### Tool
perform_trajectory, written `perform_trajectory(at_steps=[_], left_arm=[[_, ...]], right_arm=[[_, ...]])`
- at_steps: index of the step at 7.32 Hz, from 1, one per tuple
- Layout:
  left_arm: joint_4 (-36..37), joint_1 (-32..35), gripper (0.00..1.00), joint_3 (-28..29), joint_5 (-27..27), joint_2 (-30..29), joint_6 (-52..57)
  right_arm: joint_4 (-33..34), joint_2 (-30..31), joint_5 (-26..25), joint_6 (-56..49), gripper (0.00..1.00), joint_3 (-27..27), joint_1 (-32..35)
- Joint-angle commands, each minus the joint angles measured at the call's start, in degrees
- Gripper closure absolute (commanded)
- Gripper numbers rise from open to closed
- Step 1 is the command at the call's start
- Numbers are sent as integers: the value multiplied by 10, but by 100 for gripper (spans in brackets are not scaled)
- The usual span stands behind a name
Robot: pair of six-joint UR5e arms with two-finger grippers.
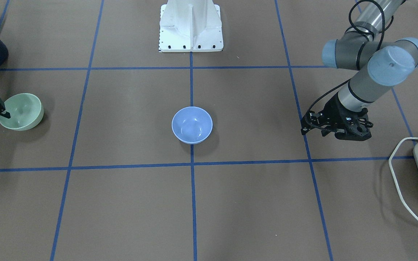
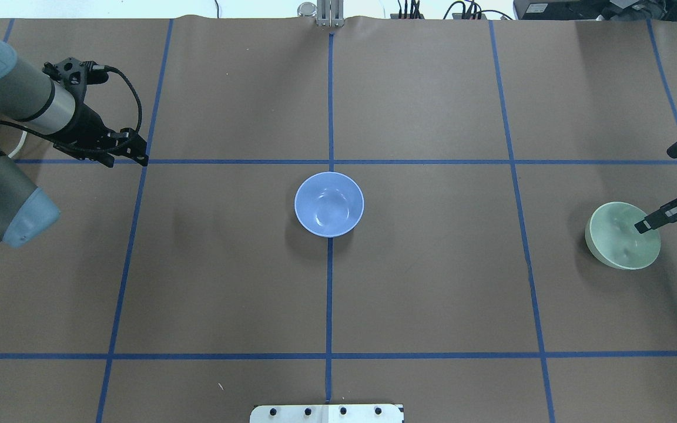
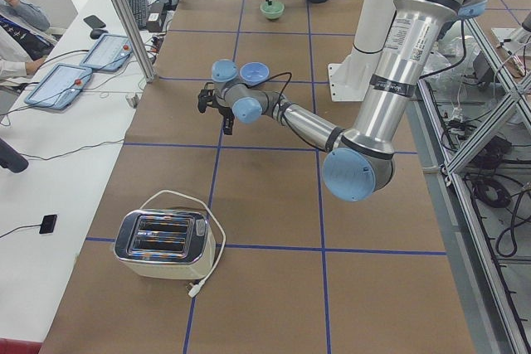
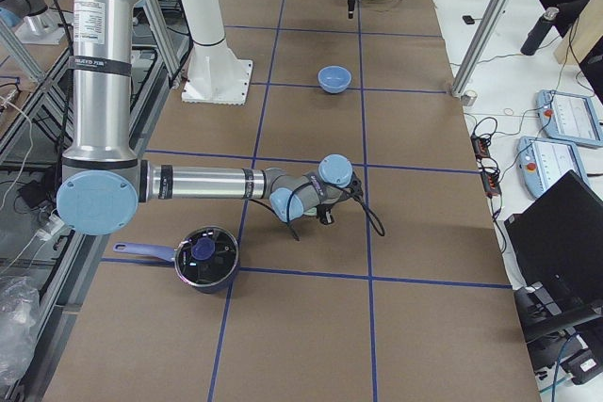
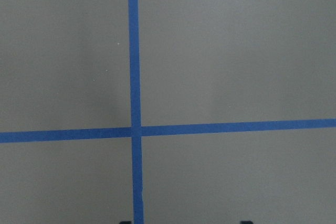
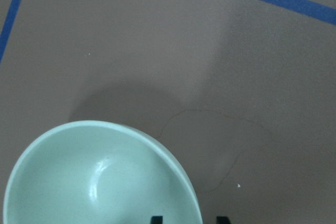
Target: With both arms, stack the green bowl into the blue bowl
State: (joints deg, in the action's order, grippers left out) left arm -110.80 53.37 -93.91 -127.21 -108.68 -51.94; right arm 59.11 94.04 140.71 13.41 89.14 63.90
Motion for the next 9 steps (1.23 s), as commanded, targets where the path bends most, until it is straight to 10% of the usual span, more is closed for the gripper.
perform_trajectory(at_steps=[1, 6, 9], left_arm=[[0, 0, 25, 0, 0, 0, -1], [0, 0, 25, 0, 0, 0, 0], [0, 0, 25, 0, 1, 0, 0]], right_arm=[[-3, -1, 0, 1, 64, 0, 0], [-4, -1, 0, -1, 95, 0, 0], [-4, -4, 1, 0, 95, 2, 0]])
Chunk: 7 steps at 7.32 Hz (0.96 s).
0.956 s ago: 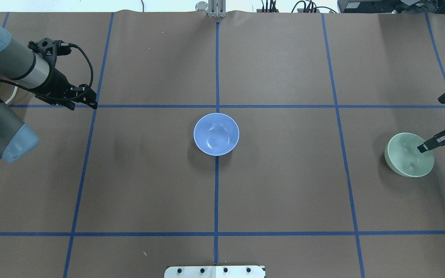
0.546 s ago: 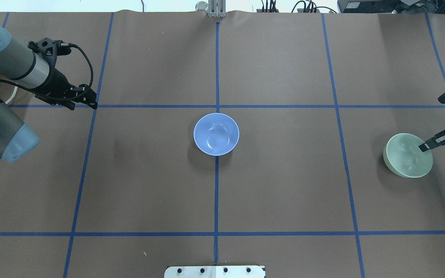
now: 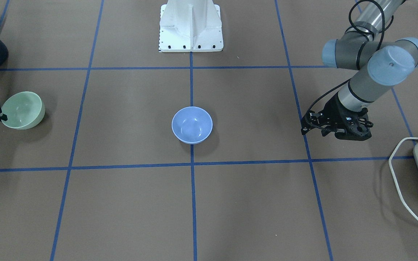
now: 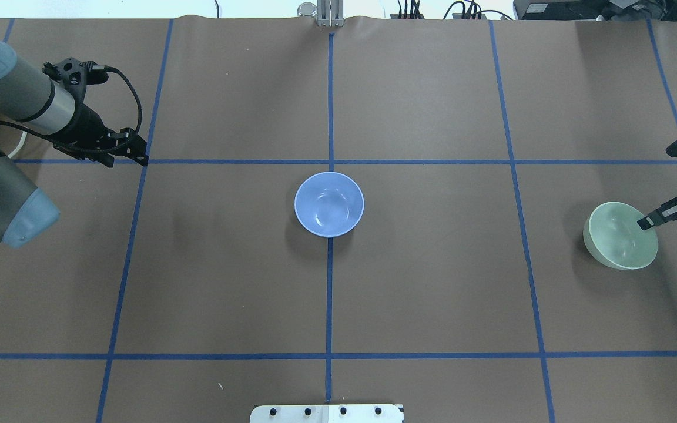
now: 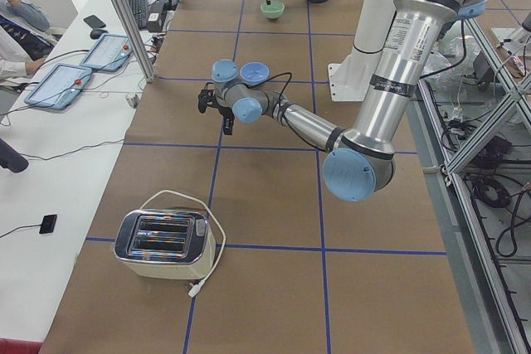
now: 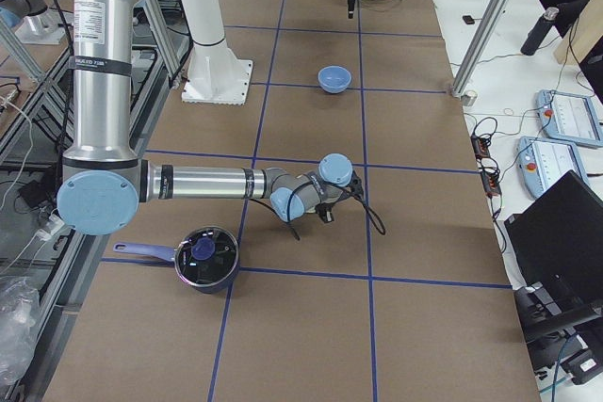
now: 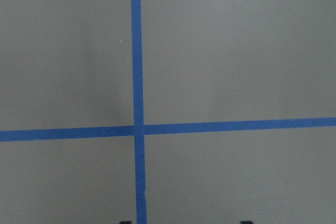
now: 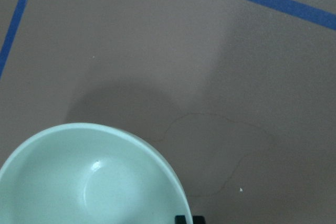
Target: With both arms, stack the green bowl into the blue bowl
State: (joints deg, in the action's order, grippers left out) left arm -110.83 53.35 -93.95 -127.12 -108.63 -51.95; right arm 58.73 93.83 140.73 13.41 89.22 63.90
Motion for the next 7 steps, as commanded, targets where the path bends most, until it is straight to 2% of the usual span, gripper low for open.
perform_trajectory(at_steps=[1, 3, 4, 5, 7], left_arm=[[-1, -1, 25, 0, 0, 5, 0], [-2, -1, 25, 0, 0, 5, 0], [-2, -1, 25, 0, 0, 5, 0], [-2, -1, 25, 0, 0, 5, 0], [-2, -1, 25, 0, 0, 5, 0]], right_arm=[[0, -6, 2, 2, 95, 6, 0], [1, -28, 6, 4, 95, 9, 0], [3, -43, 30, 4, 95, 10, 1], [5, -61, 51, 28, 95, 12, 1], [6, -95, 52, 94, 95, 22, 1]])
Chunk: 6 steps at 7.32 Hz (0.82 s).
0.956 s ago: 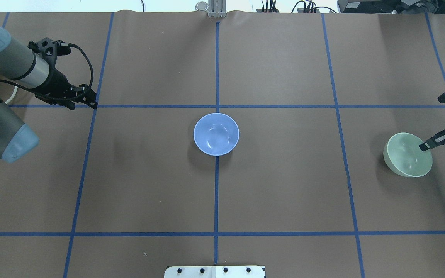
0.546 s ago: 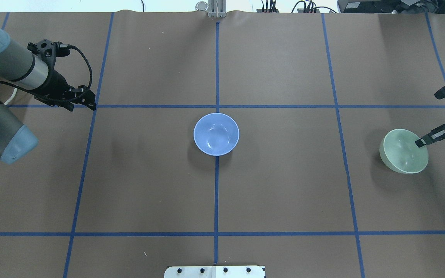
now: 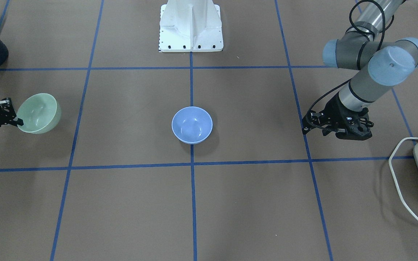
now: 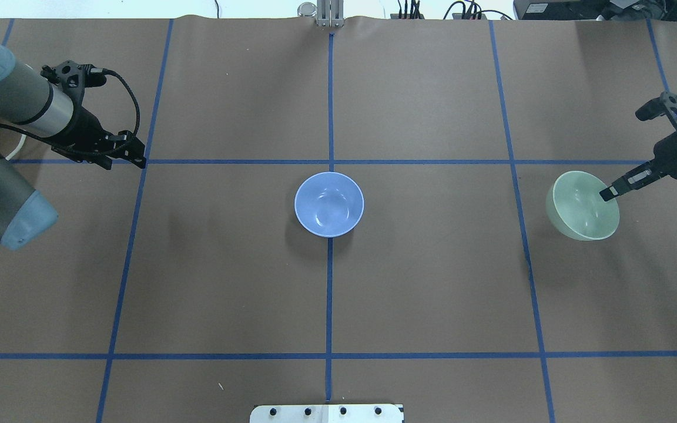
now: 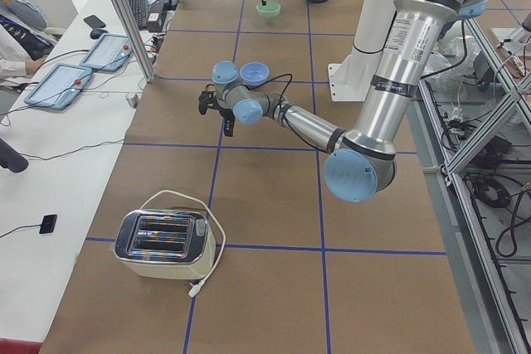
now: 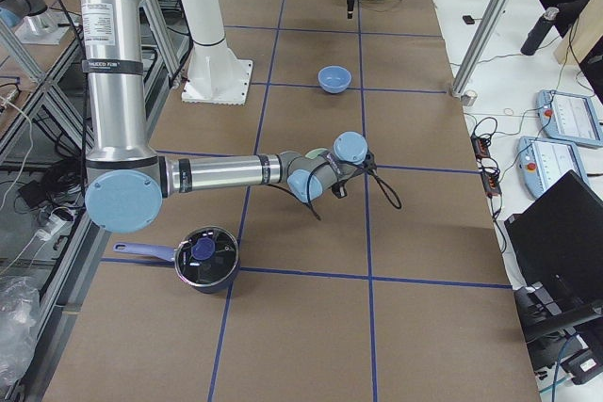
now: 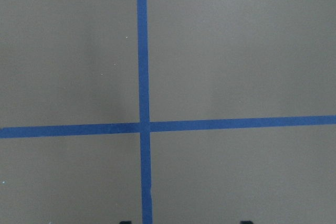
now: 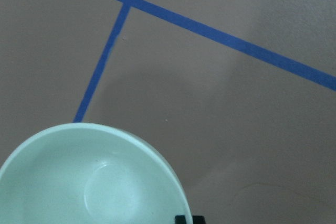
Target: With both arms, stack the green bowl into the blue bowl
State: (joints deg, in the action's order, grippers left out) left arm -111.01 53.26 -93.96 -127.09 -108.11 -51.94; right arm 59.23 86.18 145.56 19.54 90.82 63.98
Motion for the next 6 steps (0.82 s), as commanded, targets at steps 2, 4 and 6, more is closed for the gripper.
perform_trajectory(at_steps=[2, 4, 6], left_arm=[[0, 0, 25, 0, 0, 0, 0], [0, 0, 25, 1, 0, 0, 0], [0, 0, 25, 0, 0, 0, 0]], right_arm=[[4, -56, 3, 81, 96, 8, -2], [4, -92, -2, 139, 100, 8, -17], [11, -124, -7, 192, 100, 8, -45]])
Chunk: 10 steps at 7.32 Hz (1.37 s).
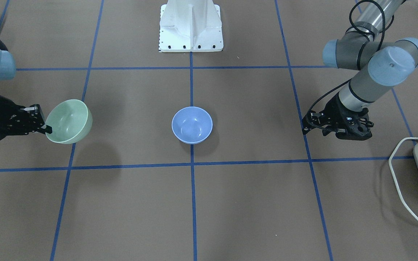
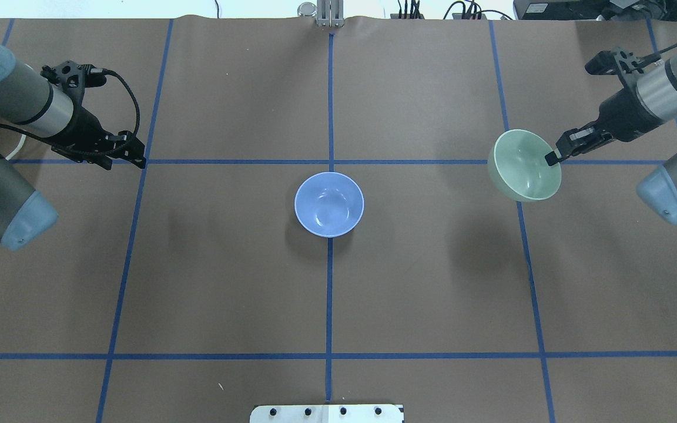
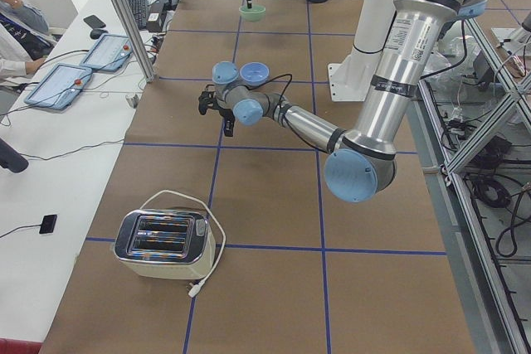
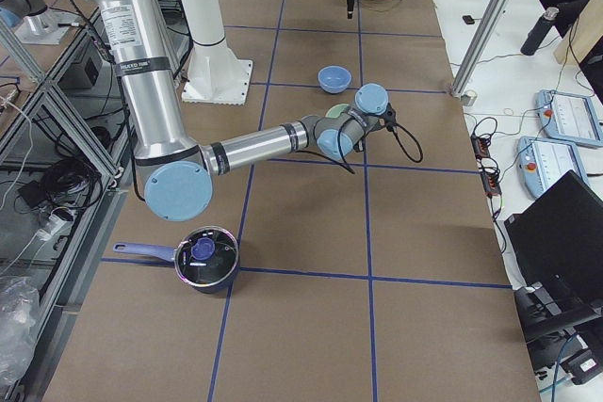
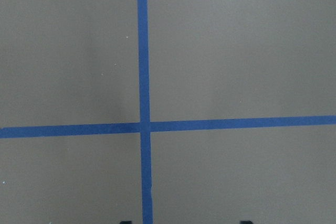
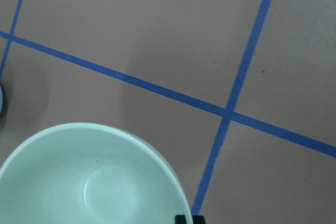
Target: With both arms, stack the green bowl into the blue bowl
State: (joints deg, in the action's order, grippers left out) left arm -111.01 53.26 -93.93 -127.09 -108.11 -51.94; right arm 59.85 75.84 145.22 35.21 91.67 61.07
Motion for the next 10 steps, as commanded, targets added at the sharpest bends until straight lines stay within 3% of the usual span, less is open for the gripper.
perform_trajectory(at_steps=[1, 5, 8, 10], left_arm=[[0, 0, 25, 0, 0, 0, 0], [-1, 1, 25, -1, 1, 2, 0], [-1, 0, 25, 0, 1, 3, -1], [-1, 0, 25, 1, 1, 3, -1]], right_arm=[[46, -51, -7, 42, 100, 1, -18], [236, -144, -85, 43, 100, 47, -73], [261, -204, -128, 94, 100, 42, -126], [259, -234, -186, 144, 100, 38, -175]])
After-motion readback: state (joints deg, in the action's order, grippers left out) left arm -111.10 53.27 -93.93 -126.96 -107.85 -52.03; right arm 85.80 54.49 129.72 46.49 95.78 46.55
